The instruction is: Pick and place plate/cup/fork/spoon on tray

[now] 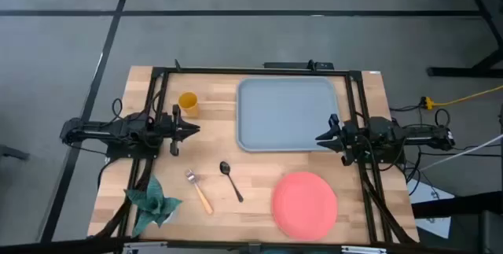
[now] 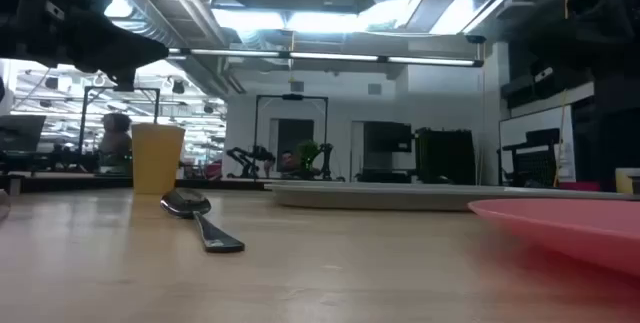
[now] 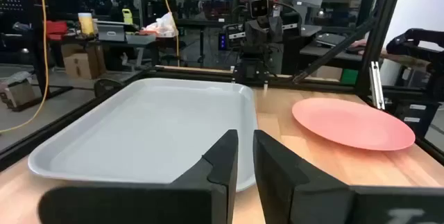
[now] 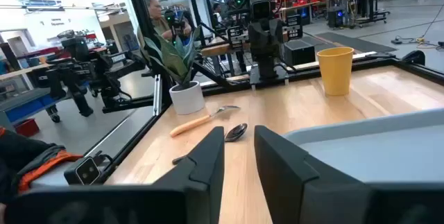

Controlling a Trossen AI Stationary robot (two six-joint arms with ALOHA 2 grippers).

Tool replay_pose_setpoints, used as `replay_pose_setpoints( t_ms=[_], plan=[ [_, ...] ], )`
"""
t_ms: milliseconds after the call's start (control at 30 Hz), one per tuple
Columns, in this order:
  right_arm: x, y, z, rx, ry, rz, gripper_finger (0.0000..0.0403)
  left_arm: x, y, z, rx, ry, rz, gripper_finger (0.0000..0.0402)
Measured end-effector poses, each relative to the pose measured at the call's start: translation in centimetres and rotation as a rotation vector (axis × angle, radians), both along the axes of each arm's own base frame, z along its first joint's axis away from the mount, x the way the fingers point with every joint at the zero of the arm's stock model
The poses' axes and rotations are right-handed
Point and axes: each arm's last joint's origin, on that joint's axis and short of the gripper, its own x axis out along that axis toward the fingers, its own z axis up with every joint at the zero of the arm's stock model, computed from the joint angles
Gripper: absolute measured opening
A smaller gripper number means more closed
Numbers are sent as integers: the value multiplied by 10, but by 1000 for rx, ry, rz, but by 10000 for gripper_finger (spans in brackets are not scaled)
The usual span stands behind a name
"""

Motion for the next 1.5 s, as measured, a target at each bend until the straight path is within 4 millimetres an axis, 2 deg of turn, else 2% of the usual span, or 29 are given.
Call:
replay_pose_setpoints(
  t_ms=[1167,1233,1400,1500],
  plan=[
    [0,0,0,1,0,0,86,0,0,0,1,0,0,41],
    [0,0,0,0,0,0,86,0,0,0,75,9,12,41],
    [0,0,0,0,0,0,86,0,1,1,384,47,51,41],
    [0,0,0,0,0,0,86,0,0,2,454,34,33,41]
  ],
)
